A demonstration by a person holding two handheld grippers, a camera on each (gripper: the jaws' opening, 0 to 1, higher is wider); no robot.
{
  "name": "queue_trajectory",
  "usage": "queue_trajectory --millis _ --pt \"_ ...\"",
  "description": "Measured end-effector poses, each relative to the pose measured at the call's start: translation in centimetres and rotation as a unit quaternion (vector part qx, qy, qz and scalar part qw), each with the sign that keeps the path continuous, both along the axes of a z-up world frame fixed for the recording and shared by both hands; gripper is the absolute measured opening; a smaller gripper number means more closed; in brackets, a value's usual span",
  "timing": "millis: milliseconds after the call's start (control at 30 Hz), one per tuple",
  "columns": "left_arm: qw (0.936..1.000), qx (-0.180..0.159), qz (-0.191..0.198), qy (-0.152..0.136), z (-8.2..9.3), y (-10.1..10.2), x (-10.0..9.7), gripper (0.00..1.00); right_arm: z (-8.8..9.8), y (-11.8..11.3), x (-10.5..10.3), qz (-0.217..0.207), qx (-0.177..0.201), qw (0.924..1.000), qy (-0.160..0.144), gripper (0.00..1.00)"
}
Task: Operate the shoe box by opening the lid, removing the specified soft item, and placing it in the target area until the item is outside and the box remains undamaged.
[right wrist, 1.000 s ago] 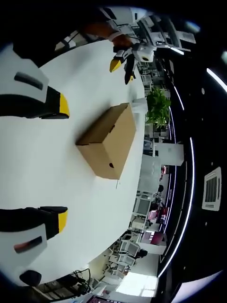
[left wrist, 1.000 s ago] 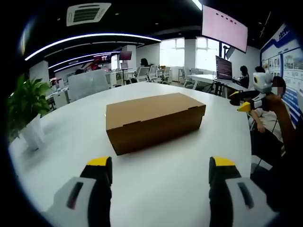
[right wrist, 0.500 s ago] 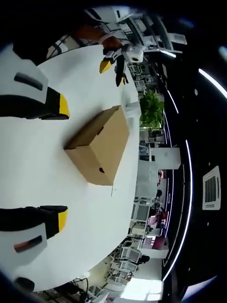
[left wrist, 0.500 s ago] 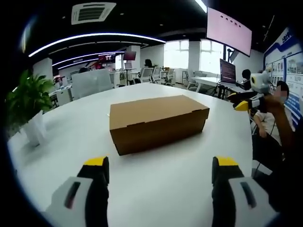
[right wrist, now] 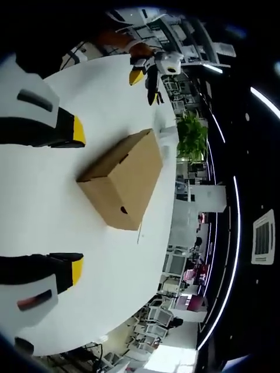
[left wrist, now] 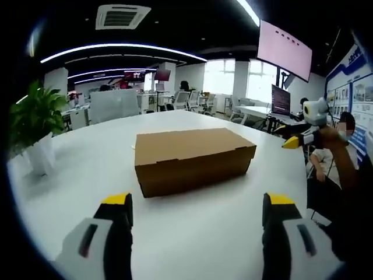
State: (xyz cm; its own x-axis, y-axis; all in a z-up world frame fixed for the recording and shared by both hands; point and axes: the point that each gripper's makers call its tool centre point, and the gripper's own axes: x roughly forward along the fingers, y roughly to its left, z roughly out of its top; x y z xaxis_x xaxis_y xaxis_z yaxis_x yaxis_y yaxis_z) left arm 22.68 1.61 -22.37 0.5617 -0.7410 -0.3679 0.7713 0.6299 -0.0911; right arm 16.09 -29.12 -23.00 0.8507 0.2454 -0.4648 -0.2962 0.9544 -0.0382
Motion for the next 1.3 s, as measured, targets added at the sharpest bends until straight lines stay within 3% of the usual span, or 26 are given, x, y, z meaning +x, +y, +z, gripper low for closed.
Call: queue_trajectory --millis 100,233,400,567,700,800,967,1200,1300 --pt "0.9998 0.021 -0.001 -0.004 -0.3 0.1 0.0 0.90 -0.4 -0.3 -0.1 0.000 -0.037 0.9993 0.009 0.78" --pt "0.9992 0.033 0.006 0.024 -1.3 0.4 0.0 0.89 -0.2 -0.5 0.0 -0.004 -0.028 0.9996 0.009 0.77" --pt "0.9988 0.044 0.005 0.019 -1.3 0.7 -0.2 0.88 -0.2 -0.5 0.1 -0.001 -0.026 0.9995 0.016 0.78" --pt "0.9989 0.030 -0.022 0.029 -0.8 -0.1 -1.1 0.88 -0.1 -0.8 0.8 -0.005 -0.004 0.9995 0.032 0.77" --pt "0.9991 0.030 -0.023 0.017 -0.6 -0.3 -0.9 0.89 0.6 -1.1 1.6 -0.002 -0.005 0.9996 0.029 0.77" --pt "0.9985 0.049 -0.022 0.010 -0.8 0.1 -0.9 0.87 0.8 -0.8 2.0 0.008 -0.010 0.9994 0.033 0.77" --pt "0.9988 0.042 -0.017 0.020 -1.2 0.3 -0.8 0.87 1.1 -0.4 2.6 0.019 -0.021 0.9991 0.032 0.77" --pt "0.9989 0.037 -0.020 0.020 -1.2 -0.1 -0.5 0.89 0.6 0.4 4.0 0.035 0.008 0.9985 0.043 0.76" --pt "0.9984 0.048 -0.024 0.019 -1.5 -0.5 -0.5 0.87 0.7 0.7 4.9 0.034 0.046 0.9975 0.043 0.75"
